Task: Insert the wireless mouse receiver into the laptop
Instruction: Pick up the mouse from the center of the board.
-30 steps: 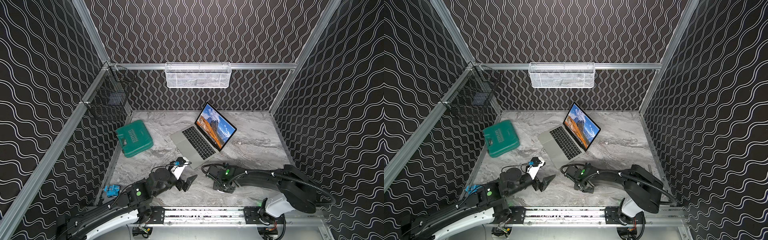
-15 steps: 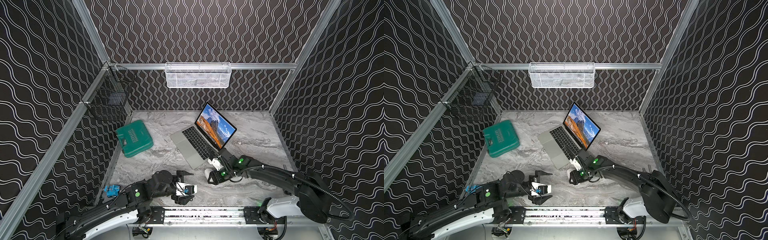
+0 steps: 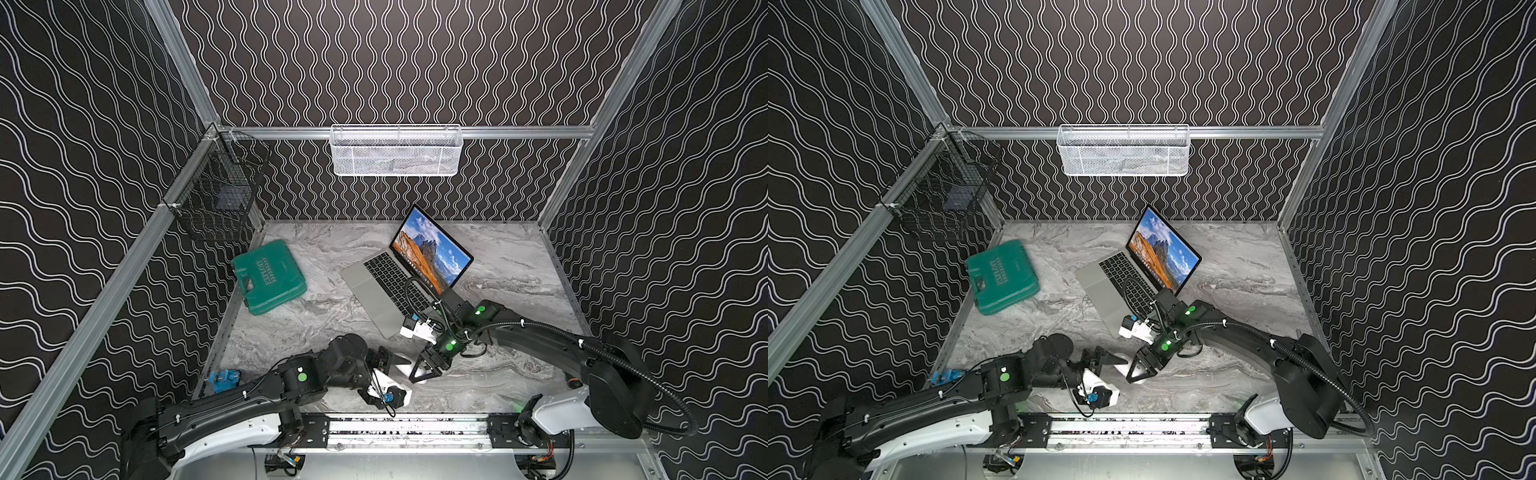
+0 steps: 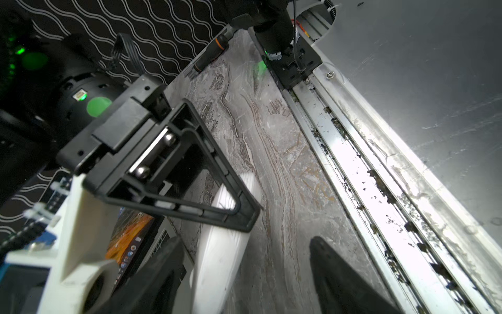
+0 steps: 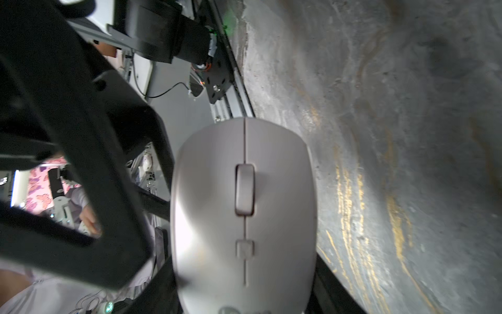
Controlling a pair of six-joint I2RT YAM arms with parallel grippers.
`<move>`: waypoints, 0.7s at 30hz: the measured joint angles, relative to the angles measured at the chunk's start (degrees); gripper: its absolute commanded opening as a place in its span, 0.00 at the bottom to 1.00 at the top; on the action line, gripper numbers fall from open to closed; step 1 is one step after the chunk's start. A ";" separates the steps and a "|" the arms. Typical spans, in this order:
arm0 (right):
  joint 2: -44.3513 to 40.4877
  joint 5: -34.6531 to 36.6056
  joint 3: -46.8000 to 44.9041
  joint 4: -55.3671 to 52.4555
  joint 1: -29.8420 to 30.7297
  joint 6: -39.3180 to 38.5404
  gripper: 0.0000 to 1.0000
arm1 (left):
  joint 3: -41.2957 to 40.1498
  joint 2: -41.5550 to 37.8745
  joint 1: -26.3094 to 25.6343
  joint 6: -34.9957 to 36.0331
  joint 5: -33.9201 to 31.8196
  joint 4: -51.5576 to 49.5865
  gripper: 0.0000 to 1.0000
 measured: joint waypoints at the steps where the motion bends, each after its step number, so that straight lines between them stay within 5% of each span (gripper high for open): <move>1: -0.15 -0.98 -0.11 -0.11 0.00 -0.26 0.47 | 0.11 0.39 -0.09 0.00 0.48 0.00 0.55; 4: -0.37 -2.58 -0.35 -0.74 0.11 -0.57 0.47 | 0.50 0.85 -0.11 0.07 1.14 0.46 0.43; 8: -0.50 -3.41 -0.35 -1.20 0.17 -0.74 0.47 | 0.52 0.72 -0.11 0.09 1.22 1.25 0.40; 11: -0.39 -4.22 -0.35 -1.29 0.15 -0.96 0.47 | 0.48 1.09 -0.11 0.26 1.16 1.57 0.53; 14: -0.39 -5.79 -0.35 -1.29 0.31 -1.22 0.47 | 0.48 2.14 -0.11 0.28 -0.11 1.33 0.57; 21: -0.42 -7.04 -0.35 -1.42 0.70 -1.38 0.47 | 0.48 1.97 -0.11 0.48 -2.08 1.16 0.34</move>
